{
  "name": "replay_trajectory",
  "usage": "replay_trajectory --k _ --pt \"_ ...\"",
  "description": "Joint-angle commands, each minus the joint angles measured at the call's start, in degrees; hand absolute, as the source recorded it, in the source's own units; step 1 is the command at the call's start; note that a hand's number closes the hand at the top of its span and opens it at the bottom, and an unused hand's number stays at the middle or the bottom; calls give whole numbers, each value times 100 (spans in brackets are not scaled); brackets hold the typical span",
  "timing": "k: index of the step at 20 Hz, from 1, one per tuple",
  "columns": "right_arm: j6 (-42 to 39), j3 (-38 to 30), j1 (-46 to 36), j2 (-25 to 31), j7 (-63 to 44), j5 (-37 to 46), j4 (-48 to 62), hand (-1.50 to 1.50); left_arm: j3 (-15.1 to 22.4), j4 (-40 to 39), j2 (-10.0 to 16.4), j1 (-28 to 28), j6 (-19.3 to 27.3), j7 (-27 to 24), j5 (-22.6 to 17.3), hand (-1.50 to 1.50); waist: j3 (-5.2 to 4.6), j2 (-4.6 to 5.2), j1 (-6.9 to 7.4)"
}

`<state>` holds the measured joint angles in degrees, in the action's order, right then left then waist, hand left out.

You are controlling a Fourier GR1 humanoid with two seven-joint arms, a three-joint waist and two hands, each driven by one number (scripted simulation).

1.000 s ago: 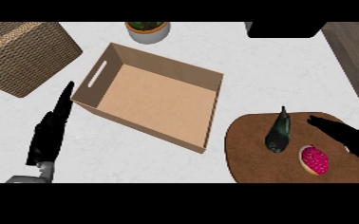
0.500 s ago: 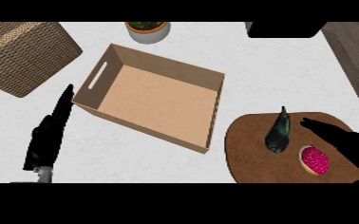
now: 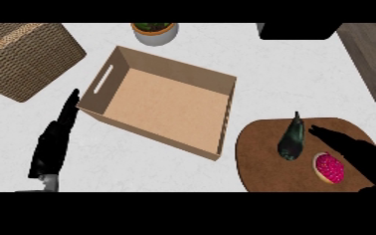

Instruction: Pick the cupcake from the cutting board and place it in the cardboard box

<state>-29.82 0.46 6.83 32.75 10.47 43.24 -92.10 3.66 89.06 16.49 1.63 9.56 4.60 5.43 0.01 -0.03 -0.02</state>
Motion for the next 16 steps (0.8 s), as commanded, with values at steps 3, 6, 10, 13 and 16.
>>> replay_trajectory --k 3,6,10,13,16 --pt "-238 -295 17 6 234 154 -22 -150 -75 716 -76 127 -187 650 144 0 -1 -4 3" --pt "40 -34 -39 -300 293 624 295 -150 -454 -223 -137 -237 -407 -25 9 0 -2 2 -2" --pt "27 -77 55 -287 455 756 429 -150 -597 -114 -35 -314 -572 175 36 0 -2 1 -8" --pt "-391 -240 -611 -436 409 481 830 150 -497 -186 -210 -178 -506 -69 168 0 -2 4 14" --pt "845 -38 -30 -565 750 1079 617 150 -181 39 -536 -138 -265 208 445 0 0 0 -14"
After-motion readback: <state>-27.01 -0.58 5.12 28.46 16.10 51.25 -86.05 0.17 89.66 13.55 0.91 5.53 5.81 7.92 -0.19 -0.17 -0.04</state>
